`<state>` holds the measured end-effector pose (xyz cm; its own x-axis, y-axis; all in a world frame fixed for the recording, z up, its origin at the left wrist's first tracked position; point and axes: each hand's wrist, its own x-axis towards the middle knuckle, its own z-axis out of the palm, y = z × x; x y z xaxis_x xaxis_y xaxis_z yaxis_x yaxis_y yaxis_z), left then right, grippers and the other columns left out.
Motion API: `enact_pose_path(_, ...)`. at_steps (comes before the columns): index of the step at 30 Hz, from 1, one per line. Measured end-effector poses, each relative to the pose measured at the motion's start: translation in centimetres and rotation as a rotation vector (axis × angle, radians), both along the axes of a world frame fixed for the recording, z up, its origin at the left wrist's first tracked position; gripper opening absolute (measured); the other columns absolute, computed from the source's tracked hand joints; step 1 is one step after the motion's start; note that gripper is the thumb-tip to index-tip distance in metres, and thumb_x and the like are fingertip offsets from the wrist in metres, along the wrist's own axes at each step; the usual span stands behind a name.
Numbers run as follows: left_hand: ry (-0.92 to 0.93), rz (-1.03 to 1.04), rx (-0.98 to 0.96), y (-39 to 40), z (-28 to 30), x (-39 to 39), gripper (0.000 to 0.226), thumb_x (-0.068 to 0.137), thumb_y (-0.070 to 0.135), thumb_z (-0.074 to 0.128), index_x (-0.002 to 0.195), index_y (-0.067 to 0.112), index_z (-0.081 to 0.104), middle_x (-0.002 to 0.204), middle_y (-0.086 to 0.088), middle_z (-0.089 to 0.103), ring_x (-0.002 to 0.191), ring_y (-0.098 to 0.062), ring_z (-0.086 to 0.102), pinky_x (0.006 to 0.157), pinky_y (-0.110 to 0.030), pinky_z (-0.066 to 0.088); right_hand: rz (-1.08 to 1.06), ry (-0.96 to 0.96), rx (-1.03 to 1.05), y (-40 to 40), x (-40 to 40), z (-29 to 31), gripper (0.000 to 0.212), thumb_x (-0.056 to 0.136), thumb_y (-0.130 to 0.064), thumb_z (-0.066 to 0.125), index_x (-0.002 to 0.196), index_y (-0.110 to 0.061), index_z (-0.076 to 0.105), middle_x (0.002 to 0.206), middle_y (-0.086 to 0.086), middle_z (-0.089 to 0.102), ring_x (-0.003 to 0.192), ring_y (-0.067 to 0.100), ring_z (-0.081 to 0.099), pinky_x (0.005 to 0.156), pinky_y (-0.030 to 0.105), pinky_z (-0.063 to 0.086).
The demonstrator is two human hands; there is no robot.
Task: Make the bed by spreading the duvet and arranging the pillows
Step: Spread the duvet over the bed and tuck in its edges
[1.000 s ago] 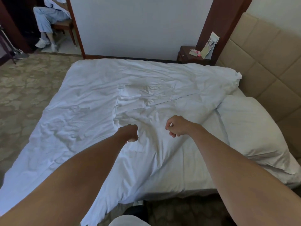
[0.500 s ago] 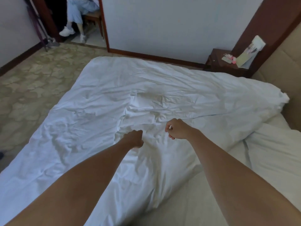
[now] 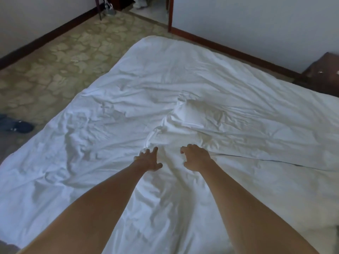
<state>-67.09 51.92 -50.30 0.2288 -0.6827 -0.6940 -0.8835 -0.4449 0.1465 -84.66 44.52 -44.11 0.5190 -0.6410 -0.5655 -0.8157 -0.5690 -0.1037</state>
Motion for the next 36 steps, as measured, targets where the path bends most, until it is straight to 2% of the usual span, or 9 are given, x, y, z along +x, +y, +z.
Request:
enact_pose_path(8, 0.050, 0.195, -0.124, -9.0, -7.9, 2.0, 0.121, 0.077, 0.063, 0.067, 0.152, 0.026, -0.021, 0.162, -0.012, -0.008, 0.149, -0.033, 0.003, 0.114, -0.057, 0.016, 0.098, 0.038, -0.049, -8.2, 4.9, -9.6, 0.084, 0.088, -0.013, 0.064, 0.155, -0.026, 0.015, 0.161, 0.000, 0.013, 0.149, 0.021, 0.011, 0.116, 0.041, 0.025)
enact_pose_path(12, 0.262, 0.581, -0.145, -11.1, -11.6, 3.5, 0.133, 0.065, 0.068, 0.074, 0.152, 0.023, -0.017, 0.155, -0.012, 0.028, 0.142, -0.033, 0.029, 0.113, -0.054, 0.028, 0.151, 0.038, -0.156, -10.4, 6.1, -12.1, 0.098, 0.089, -0.005, 0.061, 0.156, -0.029, -0.007, 0.164, -0.003, -0.001, 0.152, 0.019, 0.000, 0.121, 0.046, 0.010)
enact_pose_path(14, 0.480, 0.723, -0.128, -11.5, -12.5, 3.6, 0.128, 0.057, 0.066, 0.080, 0.152, 0.023, 0.005, 0.139, -0.011, 0.048, 0.127, -0.031, 0.049, 0.102, -0.047, 0.045, 0.180, 0.033, -0.190, -11.1, 6.3, -12.8, 0.100, 0.088, -0.004, 0.061, 0.156, -0.028, -0.007, 0.164, -0.003, -0.003, 0.152, 0.019, -0.001, 0.121, 0.047, 0.011)
enact_pose_path(17, 0.736, 0.558, -0.190, -11.8, -12.0, 1.4, 0.076, 0.068, 0.035, 0.086, 0.132, 0.015, 0.050, 0.117, -0.005, 0.064, 0.105, -0.021, 0.063, 0.089, -0.041, 0.055, 0.279, 0.019, -0.255, -12.2, 6.5, -13.0, 0.089, 0.092, -0.010, 0.057, 0.157, -0.028, -0.001, 0.165, -0.004, -0.003, 0.152, 0.017, -0.005, 0.121, 0.049, 0.006)
enact_pose_path(20, 0.676, 0.156, -0.097, -11.5, -9.7, -1.3, 0.050, 0.077, 0.025, 0.068, 0.124, 0.012, 0.057, 0.112, -0.005, 0.064, 0.103, -0.023, 0.062, 0.086, -0.036, 0.052, 0.589, 0.056, -0.304, -13.1, 6.8, -12.0, 0.075, 0.097, -0.012, 0.048, 0.157, -0.028, 0.005, 0.164, -0.002, 0.009, 0.152, 0.017, 0.001, 0.120, 0.053, -0.004)
enact_pose_path(23, 0.574, -0.084, -0.058, -10.6, -7.5, -2.2, 0.026, 0.088, 0.023, 0.060, 0.111, 0.013, 0.058, 0.104, -0.007, 0.064, 0.098, -0.025, 0.059, 0.075, -0.028, 0.040, 0.838, 0.218, -0.264, -12.8, 6.2, -9.6, 0.065, 0.089, -0.033, 0.059, 0.148, -0.027, 0.033, 0.132, -0.004, 0.058, 0.134, 0.017, 0.045, 0.121, 0.049, 0.002)
enact_pose_path(26, 0.628, -0.041, -0.101, -9.1, -5.7, -2.1, 0.018, 0.084, 0.025, 0.065, 0.098, 0.016, 0.058, 0.092, -0.002, 0.064, 0.087, -0.023, 0.060, 0.069, -0.030, 0.044, 0.640, 0.274, -0.170, -11.3, 4.7, -6.5, 0.032, 0.082, -0.036, 0.062, 0.112, -0.023, 0.063, 0.094, -0.002, 0.066, 0.092, 0.019, 0.064, 0.093, 0.033, 0.044)
enact_pose_path(28, 0.675, 0.078, -0.196, -8.0, -4.0, -2.3, 0.017, 0.079, 0.024, 0.069, 0.094, 0.024, 0.061, 0.083, 0.006, 0.065, 0.083, -0.021, 0.063, 0.068, -0.030, 0.048, 0.449, 0.287, -0.152, -10.2, 3.4, -4.2, 0.026, 0.083, -0.033, 0.062, 0.102, -0.017, 0.065, 0.085, 0.000, 0.061, 0.078, 0.021, 0.060, 0.068, 0.030, 0.042)
enact_pose_path(36, 0.370, -0.163, -0.294, -1.9, 3.5, -6.8, 0.048, 0.076, 0.056, 0.064, 0.112, 0.023, 0.064, 0.100, 0.000, 0.068, 0.094, -0.023, 0.064, 0.076, -0.031, 0.047, 0.126, 0.327, -0.215, -2.6, -4.0, 5.3, 0.041, 0.084, -0.045, 0.066, 0.111, -0.015, 0.060, 0.106, 0.004, 0.064, 0.098, 0.024, 0.064, 0.077, 0.031, 0.041)
